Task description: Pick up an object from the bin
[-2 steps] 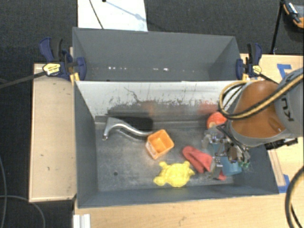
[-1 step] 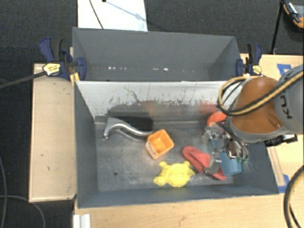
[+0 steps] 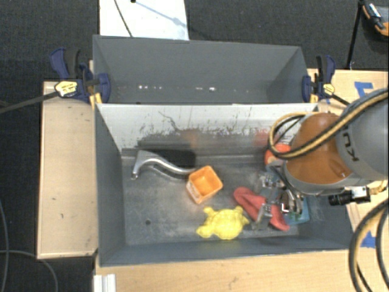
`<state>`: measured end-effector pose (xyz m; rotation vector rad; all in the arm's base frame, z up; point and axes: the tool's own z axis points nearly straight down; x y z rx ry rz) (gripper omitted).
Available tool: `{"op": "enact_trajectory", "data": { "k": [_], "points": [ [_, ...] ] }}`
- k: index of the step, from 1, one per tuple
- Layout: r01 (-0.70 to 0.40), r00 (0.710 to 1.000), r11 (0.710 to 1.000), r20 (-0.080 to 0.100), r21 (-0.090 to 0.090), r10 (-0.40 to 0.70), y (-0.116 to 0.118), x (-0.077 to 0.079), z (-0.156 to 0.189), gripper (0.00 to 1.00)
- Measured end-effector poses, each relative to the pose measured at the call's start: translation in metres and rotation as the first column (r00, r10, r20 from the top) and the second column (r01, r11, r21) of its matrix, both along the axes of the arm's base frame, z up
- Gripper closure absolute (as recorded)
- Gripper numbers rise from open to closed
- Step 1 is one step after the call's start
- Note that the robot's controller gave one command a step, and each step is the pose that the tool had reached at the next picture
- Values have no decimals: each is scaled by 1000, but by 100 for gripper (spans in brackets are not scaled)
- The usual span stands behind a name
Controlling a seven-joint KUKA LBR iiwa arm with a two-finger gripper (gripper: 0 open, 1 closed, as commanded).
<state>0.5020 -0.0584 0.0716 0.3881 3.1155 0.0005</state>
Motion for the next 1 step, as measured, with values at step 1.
{"op": "enact_trajectory", "data": {
  "k": [1],
  "points": [
    [-79, 997, 997, 2, -1, 79, -17, 1, -1, 100]
  ]
}}
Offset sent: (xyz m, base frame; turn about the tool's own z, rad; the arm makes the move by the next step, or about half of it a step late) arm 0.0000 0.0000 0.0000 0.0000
